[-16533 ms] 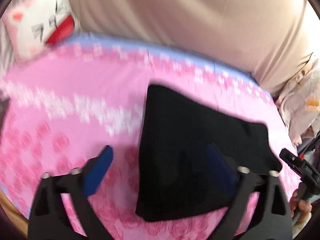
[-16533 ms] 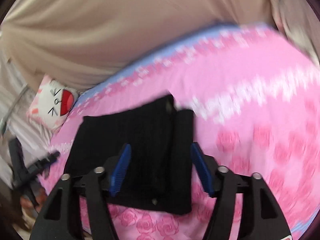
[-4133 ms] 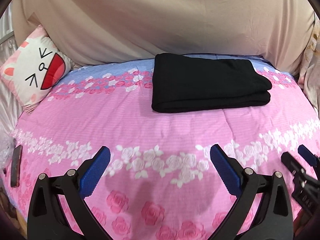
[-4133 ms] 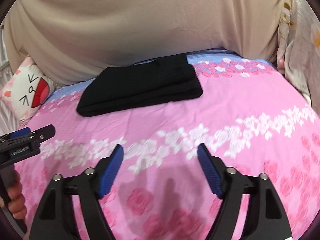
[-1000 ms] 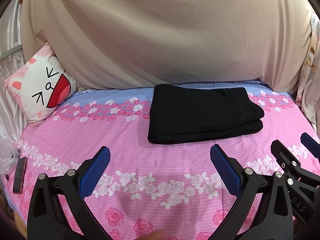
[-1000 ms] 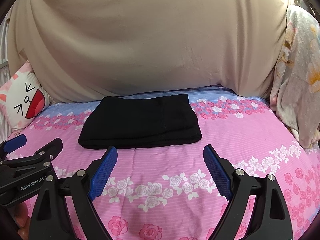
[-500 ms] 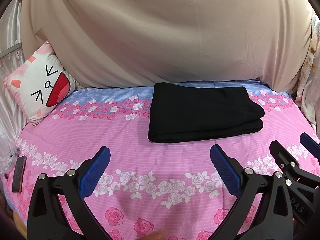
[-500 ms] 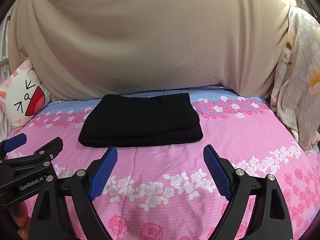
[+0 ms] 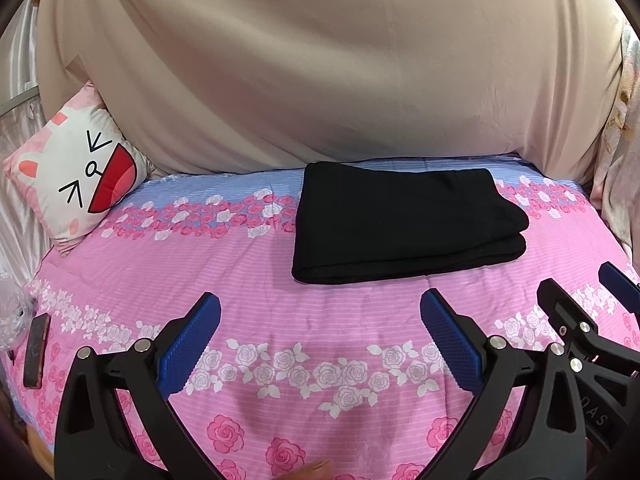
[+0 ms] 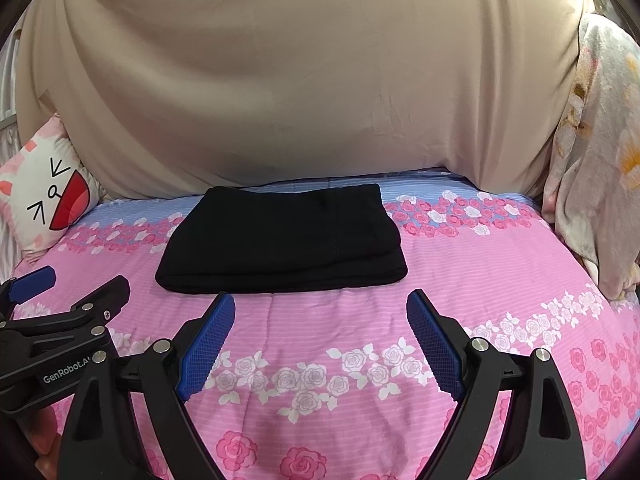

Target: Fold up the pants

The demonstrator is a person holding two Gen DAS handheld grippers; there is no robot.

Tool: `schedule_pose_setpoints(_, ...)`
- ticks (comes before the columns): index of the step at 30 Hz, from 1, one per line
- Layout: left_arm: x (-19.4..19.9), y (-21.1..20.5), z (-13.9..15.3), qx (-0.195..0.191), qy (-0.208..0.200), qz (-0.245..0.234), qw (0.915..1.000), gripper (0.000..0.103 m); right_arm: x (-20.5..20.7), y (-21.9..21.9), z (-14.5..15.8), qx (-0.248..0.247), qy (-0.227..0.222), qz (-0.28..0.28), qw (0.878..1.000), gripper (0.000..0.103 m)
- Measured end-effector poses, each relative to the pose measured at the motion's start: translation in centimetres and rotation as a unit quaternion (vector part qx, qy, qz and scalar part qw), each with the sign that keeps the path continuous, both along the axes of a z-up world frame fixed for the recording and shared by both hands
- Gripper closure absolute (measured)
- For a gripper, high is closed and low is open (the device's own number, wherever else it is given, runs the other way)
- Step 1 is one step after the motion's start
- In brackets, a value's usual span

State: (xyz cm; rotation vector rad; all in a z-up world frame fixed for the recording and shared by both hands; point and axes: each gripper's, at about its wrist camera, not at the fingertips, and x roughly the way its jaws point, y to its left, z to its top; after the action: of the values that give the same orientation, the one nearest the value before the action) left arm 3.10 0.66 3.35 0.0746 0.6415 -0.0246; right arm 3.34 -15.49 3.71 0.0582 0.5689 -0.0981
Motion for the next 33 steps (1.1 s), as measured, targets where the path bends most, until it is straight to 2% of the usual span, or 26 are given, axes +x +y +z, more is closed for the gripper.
schedule_pose_setpoints(33, 0.9, 0.2, -1.1, 0.002, 0.014, -0.002, 0.9999, 0.005, 0.7, -0.3, -1.1, 0.005, 0.012, -0.002, 1.0, 0.017)
